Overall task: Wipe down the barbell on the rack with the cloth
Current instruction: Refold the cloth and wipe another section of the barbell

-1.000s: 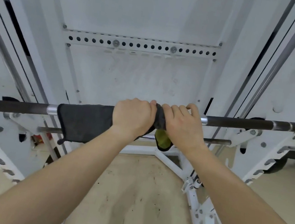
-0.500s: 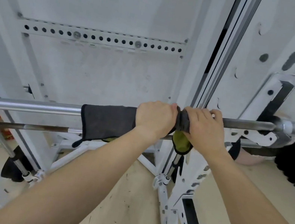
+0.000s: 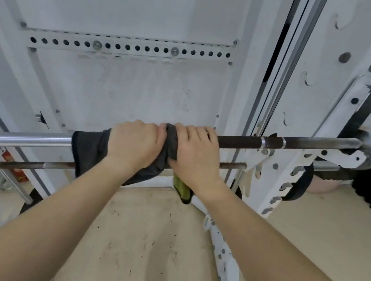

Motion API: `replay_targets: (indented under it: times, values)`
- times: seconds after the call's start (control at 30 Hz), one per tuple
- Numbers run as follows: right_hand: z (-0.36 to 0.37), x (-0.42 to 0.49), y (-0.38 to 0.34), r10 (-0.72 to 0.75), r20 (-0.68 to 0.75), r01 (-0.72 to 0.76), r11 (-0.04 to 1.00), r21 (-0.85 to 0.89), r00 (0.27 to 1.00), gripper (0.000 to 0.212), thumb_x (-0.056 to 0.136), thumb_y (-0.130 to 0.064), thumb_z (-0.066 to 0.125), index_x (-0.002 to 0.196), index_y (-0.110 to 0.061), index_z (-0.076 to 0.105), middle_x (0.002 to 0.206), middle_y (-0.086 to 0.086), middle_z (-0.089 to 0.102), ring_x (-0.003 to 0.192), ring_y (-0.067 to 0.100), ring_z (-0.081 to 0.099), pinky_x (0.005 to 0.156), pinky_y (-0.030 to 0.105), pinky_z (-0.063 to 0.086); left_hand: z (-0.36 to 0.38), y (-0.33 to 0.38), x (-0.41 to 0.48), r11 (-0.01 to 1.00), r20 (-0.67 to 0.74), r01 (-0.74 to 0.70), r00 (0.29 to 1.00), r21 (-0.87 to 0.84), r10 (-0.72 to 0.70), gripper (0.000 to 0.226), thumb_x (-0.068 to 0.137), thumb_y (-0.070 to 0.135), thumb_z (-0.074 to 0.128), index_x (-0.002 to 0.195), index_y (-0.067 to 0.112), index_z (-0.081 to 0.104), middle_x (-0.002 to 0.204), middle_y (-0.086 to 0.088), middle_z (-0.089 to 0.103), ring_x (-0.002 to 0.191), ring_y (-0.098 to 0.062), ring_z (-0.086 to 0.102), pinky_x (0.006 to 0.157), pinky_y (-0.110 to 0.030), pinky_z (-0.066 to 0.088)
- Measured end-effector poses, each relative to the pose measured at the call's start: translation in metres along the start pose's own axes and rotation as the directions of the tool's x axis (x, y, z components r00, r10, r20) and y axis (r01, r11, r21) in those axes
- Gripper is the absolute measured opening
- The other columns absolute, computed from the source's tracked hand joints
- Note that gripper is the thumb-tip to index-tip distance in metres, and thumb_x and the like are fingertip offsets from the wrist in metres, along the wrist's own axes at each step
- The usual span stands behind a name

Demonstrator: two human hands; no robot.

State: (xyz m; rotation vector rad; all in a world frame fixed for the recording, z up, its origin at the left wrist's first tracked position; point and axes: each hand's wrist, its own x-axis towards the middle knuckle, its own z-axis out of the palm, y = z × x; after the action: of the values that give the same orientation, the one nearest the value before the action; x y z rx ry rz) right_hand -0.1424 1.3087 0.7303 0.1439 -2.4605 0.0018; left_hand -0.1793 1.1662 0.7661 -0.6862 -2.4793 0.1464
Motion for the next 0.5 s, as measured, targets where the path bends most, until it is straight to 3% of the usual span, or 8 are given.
replay_targets:
  times: [0.07, 0.17, 0.27, 0.33, 0.5]
  values:
    - [0.007, 0.0, -0.004, -0.033, -0.057, 0.032, 0.999, -0.008, 0.998, 0.034, 0.085, -0.029, 0.057, 0.113, -0.011, 0.061, 0.089, 0.003, 0.067, 0.085, 0.029, 0.061, 0.095, 0.041, 0.04, 0.003, -0.005, -0.004, 0.996, -0.019, 0.076, 0.997, -0.05, -0.077, 0.033, 0.091, 0.015, 0.061, 0.059, 0.009, 0.057, 0.045, -0.01, 0.05, 0.037, -0.029, 0.05, 0.041, -0.028, 0.038]
    - [0.009, -0.006, 0.034, -0.13, -0.121, 0.118, 0.988, -0.099, 0.984, 0.03, 0.092, -0.023, 0.053, 0.119, -0.012, 0.06, 0.086, 0.002, 0.066, 0.083, 0.027, 0.061, 0.103, 0.042, 0.037, 0.01, 0.016, 0.006, 0.988, -0.049, 0.137, 0.989, -0.073, -0.141, 0.046, 0.102, 0.026, 0.039, 0.061, 0.012, 0.054, 0.051, -0.006, 0.044, 0.044, -0.028, 0.044, 0.046, -0.029, 0.029]
    - [0.005, -0.018, 0.09, -0.186, -0.157, 0.159, 0.973, -0.166, 0.97, 0.026, 0.094, -0.016, 0.051, 0.119, -0.014, 0.059, 0.086, 0.002, 0.064, 0.082, 0.026, 0.061, 0.107, 0.043, 0.036, 0.01, 0.059, 0.024, 0.993, -0.042, 0.104, 0.993, -0.046, -0.106, 0.044, 0.103, 0.026, 0.033, 0.061, 0.017, 0.044, 0.05, 0.0, 0.03, 0.046, -0.025, 0.036, 0.046, -0.028, 0.021]
    - [-0.001, -0.026, 0.129, -0.2, -0.148, 0.168, 0.964, -0.206, 0.968, 0.029, 0.092, -0.013, 0.051, 0.12, -0.013, 0.058, 0.087, 0.002, 0.064, 0.083, 0.026, 0.062, 0.109, 0.044, 0.036, 0.008, 0.09, 0.039, 0.994, -0.044, 0.099, 0.994, -0.052, -0.101, 0.042, 0.101, 0.021, 0.041, 0.059, 0.017, 0.038, 0.047, 0.002, 0.02, 0.043, -0.024, 0.033, 0.044, -0.027, 0.016]
    - [-0.023, -0.045, 0.224, -0.154, -0.037, 0.137, 0.95, -0.281, 0.987, 0.029, 0.094, -0.013, 0.052, 0.122, -0.012, 0.057, 0.089, 0.005, 0.066, 0.086, 0.028, 0.064, 0.112, 0.049, 0.036, -0.001, 0.173, 0.076, 1.0, 0.03, -0.003, 1.0, 0.019, 0.003, 0.025, 0.101, 0.016, 0.039, 0.077, 0.017, 0.048, 0.053, 0.0, 0.027, 0.049, -0.025, 0.037, 0.044, -0.029, 0.018]
